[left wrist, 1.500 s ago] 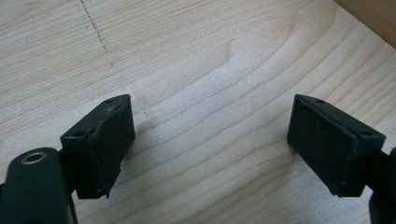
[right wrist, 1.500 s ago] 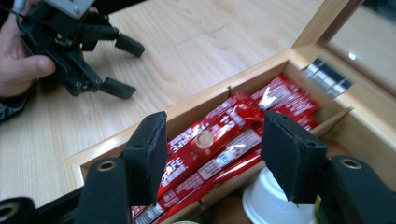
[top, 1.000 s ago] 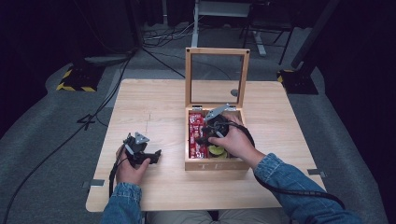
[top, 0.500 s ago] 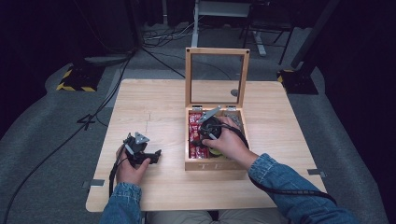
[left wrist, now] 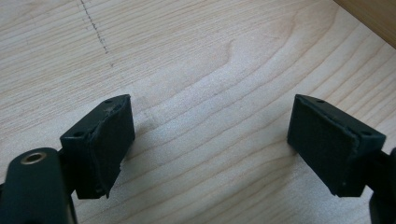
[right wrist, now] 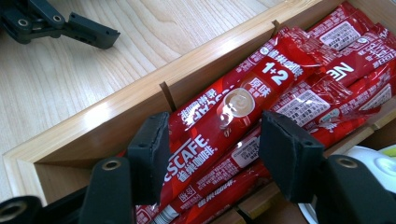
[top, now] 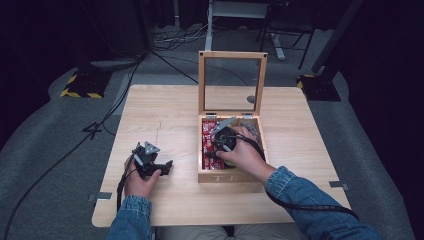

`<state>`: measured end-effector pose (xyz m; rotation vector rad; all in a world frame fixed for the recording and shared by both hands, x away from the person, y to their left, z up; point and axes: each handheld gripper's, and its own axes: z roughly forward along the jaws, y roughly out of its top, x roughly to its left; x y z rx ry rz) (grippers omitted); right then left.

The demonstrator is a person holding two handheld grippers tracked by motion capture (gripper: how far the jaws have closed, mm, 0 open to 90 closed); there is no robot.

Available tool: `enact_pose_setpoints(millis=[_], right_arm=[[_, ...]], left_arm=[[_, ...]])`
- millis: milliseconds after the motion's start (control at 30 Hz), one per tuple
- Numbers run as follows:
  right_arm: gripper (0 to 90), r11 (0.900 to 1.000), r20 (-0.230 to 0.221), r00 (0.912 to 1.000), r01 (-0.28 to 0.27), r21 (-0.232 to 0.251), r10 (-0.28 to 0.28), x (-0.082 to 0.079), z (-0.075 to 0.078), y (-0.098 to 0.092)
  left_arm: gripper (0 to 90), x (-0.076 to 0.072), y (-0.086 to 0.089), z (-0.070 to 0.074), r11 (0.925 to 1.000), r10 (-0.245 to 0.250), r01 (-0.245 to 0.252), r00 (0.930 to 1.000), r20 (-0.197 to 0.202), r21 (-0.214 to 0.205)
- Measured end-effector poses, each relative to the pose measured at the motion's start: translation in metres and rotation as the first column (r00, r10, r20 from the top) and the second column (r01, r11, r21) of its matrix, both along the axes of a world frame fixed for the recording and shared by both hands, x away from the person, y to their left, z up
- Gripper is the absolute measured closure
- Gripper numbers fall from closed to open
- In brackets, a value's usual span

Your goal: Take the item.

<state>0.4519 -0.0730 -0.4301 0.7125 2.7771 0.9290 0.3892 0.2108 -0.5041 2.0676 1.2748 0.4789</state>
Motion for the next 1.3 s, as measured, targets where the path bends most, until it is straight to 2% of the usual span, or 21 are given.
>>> enact_pose_setpoints(millis=[200, 300, 500, 567, 633, 667, 700, 733, 767, 1100, 1300], right_arm=[[45.6, 0.9998, 0.001, 0.9999, 0.014, -0.014, -0.014, 0.0, 0.0, 0.002], [49.6, 0.9995, 0.017, 0.9997, 0.019, -0.025, -0.018, 0.0, -0.001, 0.003], [62.9, 0.9983, 0.014, 0.9989, 0.046, -0.035, -0.045, -0.001, 0.001, 0.002], [68.2, 0.9979, -0.001, 0.9982, 0.059, -0.024, -0.059, -0.002, 0.002, 0.0], [72.9, 0.9974, 0.003, 0.9974, 0.071, -0.003, -0.071, -0.003, 0.001, -0.002], [78.1, 0.9962, -0.004, 0.9963, 0.086, 0.017, -0.086, -0.004, 0.001, -0.003], [79.2, 0.9957, -0.018, 0.9962, 0.085, 0.037, -0.085, -0.004, 0.001, -0.004], [79.6, 0.991, -0.062, 0.9936, 0.099, 0.089, -0.094, -0.005, 0.002, -0.005], [79.7, 0.9904, -0.072, 0.993, 0.1, 0.095, -0.093, -0.005, 0.003, -0.005], [80.8, 0.9807, -0.061, 0.9943, 0.097, 0.17, -0.088, -0.009, 0.021, -0.006], [81.0, 0.9729, -0.03, 0.9954, 0.095, 0.211, -0.091, -0.012, 0.033, -0.011]], left_arm=[[15.2, 0.0, 0.0, 0.0, 1.0, 0.0, 0.0, 1.0, 0.0, 0.0], [15.2, 0.0, 0.0, 0.0, 1.0, 0.001, -0.001, 1.0, 0.0, 0.0], [15.2, 0.0, 0.0, 0.0, 1.0, -0.002, 0.002, 1.0, 0.0, 0.0], [15.2, 0.0, 0.0, 0.0, 1.0, 0.0, 0.0, 1.0, 0.0, 0.0], [15.2, 0.0, 0.0, 0.0, 1.0, 0.0, 0.0, 1.0, 0.0, 0.0], [15.2, 0.0, 0.0, 0.0, 1.0, 0.0, 0.0, 1.0, 0.0, 0.0], [15.2, 0.0, 0.0, 0.0, 1.0, 0.0, 0.0, 1.0, 0.0, 0.0], [15.2, 0.0, 0.0, 0.0, 1.0, 0.0, 0.0, 1.0, 0.0, -0.001], [15.2, 0.0, 0.0, 0.0, 1.0, -0.003, 0.003, 1.0, 0.0, 0.0], [15.2, 0.0, 0.0, 0.0, 1.0, 0.0, 0.0, 1.0, 0.0, 0.0], [15.2, 0.0, 0.0, 0.0, 1.0, 0.0, 0.0, 1.0, 0.0, 0.0]])
